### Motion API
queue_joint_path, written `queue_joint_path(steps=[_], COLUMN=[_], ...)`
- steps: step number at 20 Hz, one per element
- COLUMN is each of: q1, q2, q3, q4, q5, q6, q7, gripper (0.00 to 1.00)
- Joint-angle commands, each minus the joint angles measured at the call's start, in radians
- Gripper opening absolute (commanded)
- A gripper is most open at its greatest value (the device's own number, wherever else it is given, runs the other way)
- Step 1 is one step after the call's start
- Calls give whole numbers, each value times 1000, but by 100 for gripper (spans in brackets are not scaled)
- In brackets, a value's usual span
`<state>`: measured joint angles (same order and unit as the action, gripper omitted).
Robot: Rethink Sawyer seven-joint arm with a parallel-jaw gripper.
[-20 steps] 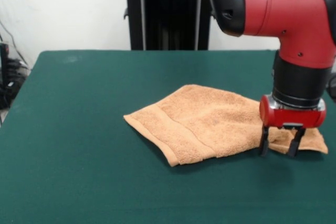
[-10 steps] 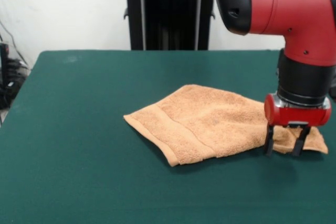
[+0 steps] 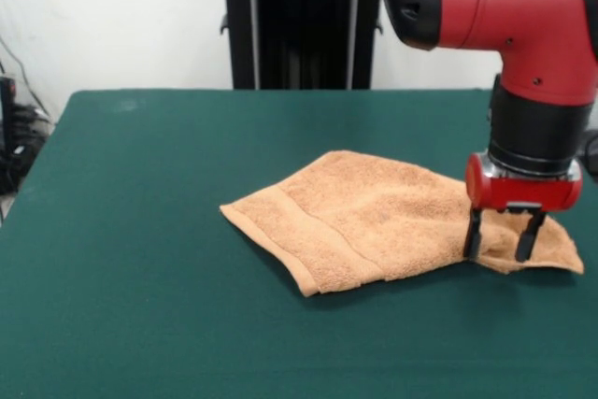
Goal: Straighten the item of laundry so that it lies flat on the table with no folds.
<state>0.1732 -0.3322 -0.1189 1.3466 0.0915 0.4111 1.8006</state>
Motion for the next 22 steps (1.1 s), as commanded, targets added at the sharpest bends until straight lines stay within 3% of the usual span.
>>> queue_joint_path(steps=[1, 12, 22], q1=[14, 46, 79], q2=[-1, 55, 148], q3=[70, 45, 2], q4=[124, 113, 27], q5=[45, 41, 64], q6=[23, -55, -97], q7=[214, 248, 274], gripper=[100, 100, 100])
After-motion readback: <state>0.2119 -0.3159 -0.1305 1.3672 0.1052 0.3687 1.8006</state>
